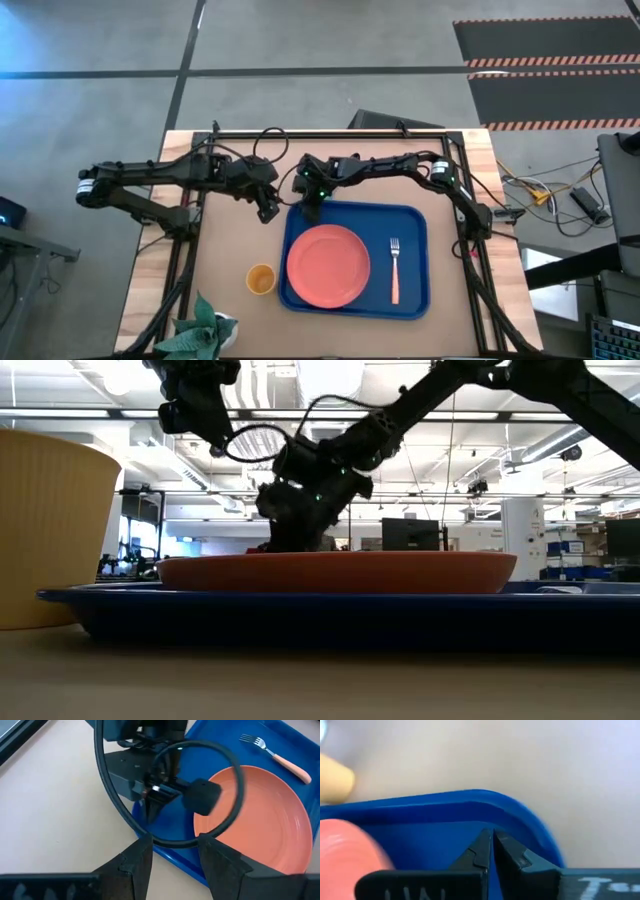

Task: Pick and place plate/cup/fork/spoon on tray
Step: Move the blue tray to the center of the table, then put the blue spoon to the right of the light orange fork on the blue tray

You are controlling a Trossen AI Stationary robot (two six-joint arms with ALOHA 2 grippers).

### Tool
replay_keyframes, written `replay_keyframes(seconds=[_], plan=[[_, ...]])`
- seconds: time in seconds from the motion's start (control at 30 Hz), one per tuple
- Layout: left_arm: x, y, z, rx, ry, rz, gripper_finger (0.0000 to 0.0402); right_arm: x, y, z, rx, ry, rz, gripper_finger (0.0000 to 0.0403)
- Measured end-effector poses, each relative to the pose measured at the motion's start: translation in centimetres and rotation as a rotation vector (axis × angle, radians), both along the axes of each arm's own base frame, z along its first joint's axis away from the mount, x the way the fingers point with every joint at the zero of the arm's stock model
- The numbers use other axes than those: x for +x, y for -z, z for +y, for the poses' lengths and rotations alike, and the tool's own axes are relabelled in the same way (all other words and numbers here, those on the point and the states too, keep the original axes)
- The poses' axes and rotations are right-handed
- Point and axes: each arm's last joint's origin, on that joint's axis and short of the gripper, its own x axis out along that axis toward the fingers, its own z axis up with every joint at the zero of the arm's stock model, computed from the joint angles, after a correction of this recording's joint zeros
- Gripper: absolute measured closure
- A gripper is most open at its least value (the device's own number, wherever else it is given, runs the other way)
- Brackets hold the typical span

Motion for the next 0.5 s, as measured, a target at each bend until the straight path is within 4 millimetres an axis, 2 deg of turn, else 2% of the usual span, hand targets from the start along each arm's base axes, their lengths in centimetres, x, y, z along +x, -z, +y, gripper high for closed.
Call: replay_keyframes(seconds=[0.2,0.37,0.5], plan=[[0.0,0.0,0.0,0.003,0.005,0.006,0.0260,-0.5,-4.0,2.2,0.001,-0.073,0.061,0.0392],[-0.3,0.2,-0.3,-0.027,0.081,0.047,0.0260,-2.8,-8.2,4.3,0.021,-0.111,0.186,0.0392],[-0.2,0.1,-0.6,-0.105,0.146,0.032,0.0260,-5.0,-11.6,6.6,-0.079,-0.082,0.255,0.0392]])
